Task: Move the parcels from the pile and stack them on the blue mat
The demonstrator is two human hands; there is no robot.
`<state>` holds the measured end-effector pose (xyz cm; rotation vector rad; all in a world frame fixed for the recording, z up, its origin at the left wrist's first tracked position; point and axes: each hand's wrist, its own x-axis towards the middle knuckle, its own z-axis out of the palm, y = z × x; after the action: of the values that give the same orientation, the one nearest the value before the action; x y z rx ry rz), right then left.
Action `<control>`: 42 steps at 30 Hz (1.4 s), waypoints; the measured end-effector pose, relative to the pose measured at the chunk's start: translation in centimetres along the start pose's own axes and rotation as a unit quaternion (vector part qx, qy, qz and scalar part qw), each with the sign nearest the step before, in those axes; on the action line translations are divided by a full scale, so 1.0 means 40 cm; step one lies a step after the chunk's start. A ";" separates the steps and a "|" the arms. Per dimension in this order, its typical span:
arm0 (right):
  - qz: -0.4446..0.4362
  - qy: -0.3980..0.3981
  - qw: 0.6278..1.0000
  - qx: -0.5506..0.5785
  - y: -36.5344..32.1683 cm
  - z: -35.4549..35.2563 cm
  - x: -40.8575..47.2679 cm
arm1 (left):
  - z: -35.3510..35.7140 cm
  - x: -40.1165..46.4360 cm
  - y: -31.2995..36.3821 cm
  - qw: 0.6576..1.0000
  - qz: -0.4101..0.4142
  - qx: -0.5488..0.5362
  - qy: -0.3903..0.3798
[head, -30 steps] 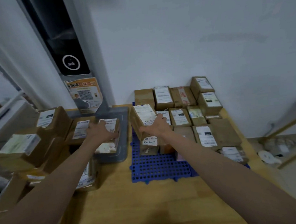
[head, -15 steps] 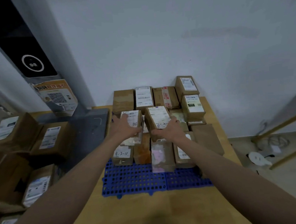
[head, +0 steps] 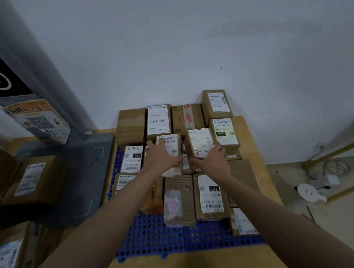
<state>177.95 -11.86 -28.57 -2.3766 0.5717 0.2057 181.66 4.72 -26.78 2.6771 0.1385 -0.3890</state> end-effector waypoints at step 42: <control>-0.020 -0.087 0.993 -0.080 -0.067 -0.005 0.109 | -0.018 0.148 -0.038 0.991 0.080 0.060 -0.093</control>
<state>183.06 -11.68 -28.11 -2.4902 0.4386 0.4498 187.25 6.60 -28.50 2.7265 -0.1584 -0.6107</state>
